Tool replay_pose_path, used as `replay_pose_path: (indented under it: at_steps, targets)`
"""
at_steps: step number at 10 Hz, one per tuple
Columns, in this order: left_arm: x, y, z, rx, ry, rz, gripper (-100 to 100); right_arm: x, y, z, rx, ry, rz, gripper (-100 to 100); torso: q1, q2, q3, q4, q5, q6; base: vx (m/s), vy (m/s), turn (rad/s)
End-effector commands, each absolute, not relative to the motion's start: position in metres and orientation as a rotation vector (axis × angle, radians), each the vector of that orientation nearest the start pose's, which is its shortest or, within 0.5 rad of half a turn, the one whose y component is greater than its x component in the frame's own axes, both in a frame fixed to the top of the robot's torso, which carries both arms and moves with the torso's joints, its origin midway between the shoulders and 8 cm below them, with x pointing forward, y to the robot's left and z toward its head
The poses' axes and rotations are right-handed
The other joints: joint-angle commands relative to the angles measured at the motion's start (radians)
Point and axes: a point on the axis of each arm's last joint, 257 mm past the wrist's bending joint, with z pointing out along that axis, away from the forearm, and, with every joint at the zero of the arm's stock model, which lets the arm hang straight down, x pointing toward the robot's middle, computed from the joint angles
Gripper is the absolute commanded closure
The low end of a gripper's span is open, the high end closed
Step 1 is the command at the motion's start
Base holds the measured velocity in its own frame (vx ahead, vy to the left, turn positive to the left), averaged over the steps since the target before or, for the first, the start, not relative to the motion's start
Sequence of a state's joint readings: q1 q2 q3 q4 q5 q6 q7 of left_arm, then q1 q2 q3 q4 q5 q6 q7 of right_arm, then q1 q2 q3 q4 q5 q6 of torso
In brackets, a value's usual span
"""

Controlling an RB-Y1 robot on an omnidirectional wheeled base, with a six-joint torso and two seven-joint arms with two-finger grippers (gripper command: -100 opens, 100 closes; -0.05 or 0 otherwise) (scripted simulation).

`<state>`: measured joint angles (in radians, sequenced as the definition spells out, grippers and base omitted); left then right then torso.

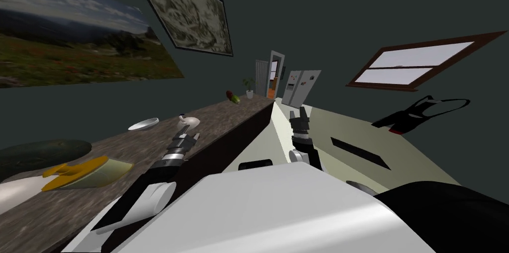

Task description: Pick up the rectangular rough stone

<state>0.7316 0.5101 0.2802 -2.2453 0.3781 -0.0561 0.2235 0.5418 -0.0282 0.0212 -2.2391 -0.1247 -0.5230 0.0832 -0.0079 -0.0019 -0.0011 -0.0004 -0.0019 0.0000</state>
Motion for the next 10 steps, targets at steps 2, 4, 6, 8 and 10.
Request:
replay_pose_path:
  at_steps: [2,4,6,8,10]
  targets:
    - [0.343,0.448,-0.130,-1.273,1.141,-1.077,-100,0.343,-0.292,-0.004,0.736,0.618,1.293,0,0.002,0.001,0.000,0.000,0.000,0.000,0.031,-0.081,-0.078]
    - [0.338,0.466,-0.143,-1.344,1.156,-1.037,-100,0.343,-0.292,-0.004,0.736,0.618,1.293,0,0.003,0.001,0.000,0.000,0.001,0.000,0.038,-0.064,-0.098]
    - [0.331,0.484,-0.156,-1.413,1.165,-0.997,-100,0.343,-0.292,-0.004,0.736,0.618,1.293,0,0.005,0.001,0.001,0.000,0.001,0.000,0.031,-0.040,-0.065]
    - [0.323,0.502,-0.168,-1.483,1.170,-0.953,-100,0.343,-0.292,-0.004,0.736,0.618,1.293,0,0.006,0.001,0.001,0.000,0.001,0.000,0.031,-0.036,-0.073]
    - [0.305,0.541,-0.186,-1.600,1.161,-0.863,-100,0.343,-0.292,-0.004,0.736,0.618,1.293,0,0.006,0.002,0.001,0.000,0.001,0.000,0.032,-0.032,-0.118]
